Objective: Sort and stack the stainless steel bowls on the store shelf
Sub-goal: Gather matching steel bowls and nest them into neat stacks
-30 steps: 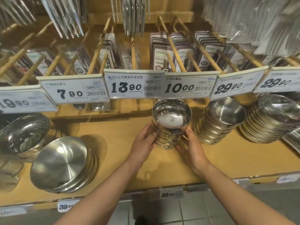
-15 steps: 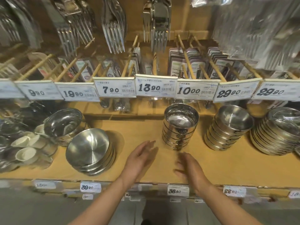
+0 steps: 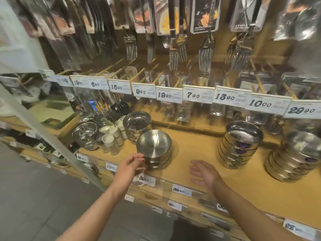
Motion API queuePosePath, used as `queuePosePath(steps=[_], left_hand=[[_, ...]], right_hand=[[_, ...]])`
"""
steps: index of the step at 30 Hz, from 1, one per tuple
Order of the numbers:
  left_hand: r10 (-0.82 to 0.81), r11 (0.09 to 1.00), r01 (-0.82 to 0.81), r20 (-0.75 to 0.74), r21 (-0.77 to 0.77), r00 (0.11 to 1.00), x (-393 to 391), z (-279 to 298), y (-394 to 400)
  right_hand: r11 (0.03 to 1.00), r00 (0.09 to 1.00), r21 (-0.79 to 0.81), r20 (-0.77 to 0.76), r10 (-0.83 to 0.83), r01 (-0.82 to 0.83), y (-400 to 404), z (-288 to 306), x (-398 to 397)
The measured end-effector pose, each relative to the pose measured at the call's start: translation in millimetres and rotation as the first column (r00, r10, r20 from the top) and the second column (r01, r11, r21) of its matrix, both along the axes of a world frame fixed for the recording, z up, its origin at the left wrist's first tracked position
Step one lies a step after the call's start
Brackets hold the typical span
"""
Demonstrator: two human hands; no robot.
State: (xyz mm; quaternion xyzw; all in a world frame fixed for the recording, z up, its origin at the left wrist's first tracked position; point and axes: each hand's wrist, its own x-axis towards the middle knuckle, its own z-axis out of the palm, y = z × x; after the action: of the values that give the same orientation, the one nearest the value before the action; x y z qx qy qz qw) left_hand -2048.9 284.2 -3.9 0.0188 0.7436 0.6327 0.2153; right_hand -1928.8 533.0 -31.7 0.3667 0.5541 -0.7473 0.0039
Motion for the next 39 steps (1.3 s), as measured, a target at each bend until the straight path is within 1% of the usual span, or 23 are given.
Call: queuePosePath(steps=[3, 5, 8, 10, 13, 14, 17, 20, 23, 25, 27, 29, 34, 37, 39], left_hand=[[0.126, 0.992, -0.127, 0.035, 0.022, 0.991, -19.2, -5.0, -23.4], [0.134, 0.990, -0.136, 0.062, 0.023, 0.989, -31.4, -8.4, -30.5], [0.103, 0.995, -0.104, 0.099, 0.006, 0.990, -53.5, -15.8, -31.0], [0.055, 0.998, -0.057, 0.126, 0.013, 0.991, -69.5, -22.8, -26.4], [-0.067, 0.998, 0.067, 0.186, 0.004, 0.980, -90.4, -31.9, -15.3], [-0.125, 0.992, 0.124, 0.209, 0.020, 0.970, -100.1, -37.2, -11.0], [-0.269, 0.962, 0.252, 0.210, 0.102, 0.940, -113.0, -45.1, 0.6], [-0.297, 0.952, 0.272, 0.213, 0.139, 0.931, -120.9, -48.5, 7.2], [-0.347, 0.932, 0.303, 0.253, 0.197, 0.903, -125.3, -49.6, 24.1], [-0.340, 0.935, 0.292, 0.283, 0.199, 0.897, -126.0, -50.3, 41.9], [-0.314, 0.945, 0.263, 0.308, 0.196, 0.898, -125.6, -52.8, 62.4], [-0.287, 0.953, 0.237, 0.319, 0.186, 0.903, -123.9, -56.2, 81.9], [-0.277, 0.952, 0.216, 0.314, 0.216, 0.908, -118.7, -58.3, 118.0], [-0.297, 0.943, 0.223, 0.319, 0.246, 0.900, -119.9, -56.7, 128.2], [-0.315, 0.938, 0.245, 0.308, 0.245, 0.898, -122.3, -55.5, 130.6]], right_hand=[[0.999, 1.000, 0.021, 0.001, 0.028, -0.028, -15.1, -4.1, -15.0], [0.999, 1.000, 0.029, 0.009, 0.030, -0.030, -26.0, -9.1, -27.2], [0.999, 1.000, 0.023, 0.015, 0.023, -0.023, -42.1, -16.0, -49.4], [1.000, 1.000, 0.009, 0.007, -0.001, 0.001, -55.2, -18.3, -63.1], [0.999, 0.999, 0.042, -0.022, -0.028, 0.029, -76.8, -25.1, -78.1], [0.998, 0.997, 0.037, -0.049, -0.056, 0.057, -83.5, -29.7, -85.3], [0.992, 0.987, 0.009, -0.096, -0.127, 0.129, -95.2, -38.4, -97.9], [0.982, 0.972, -0.019, -0.141, -0.189, 0.188, -98.8, -45.1, -107.4], [0.974, 0.954, -0.014, -0.201, -0.223, 0.225, -87.8, -49.9, -110.3], [0.964, 0.935, -0.026, -0.234, -0.265, 0.266, -71.6, -51.6, -108.5], [0.952, 0.920, 0.015, -0.262, -0.290, 0.305, -54.2, -48.9, -103.7], [0.941, 0.913, 0.046, -0.264, -0.312, 0.335, -38.0, -44.7, -102.7], [0.922, 0.894, 0.031, -0.260, -0.366, 0.386, -4.8, -43.2, -104.9], [0.928, 0.902, 0.030, -0.248, -0.354, 0.373, 7.1, -45.4, -102.2], [0.937, 0.918, 0.065, -0.235, -0.319, 0.342, 13.6, -43.2, -103.3]])
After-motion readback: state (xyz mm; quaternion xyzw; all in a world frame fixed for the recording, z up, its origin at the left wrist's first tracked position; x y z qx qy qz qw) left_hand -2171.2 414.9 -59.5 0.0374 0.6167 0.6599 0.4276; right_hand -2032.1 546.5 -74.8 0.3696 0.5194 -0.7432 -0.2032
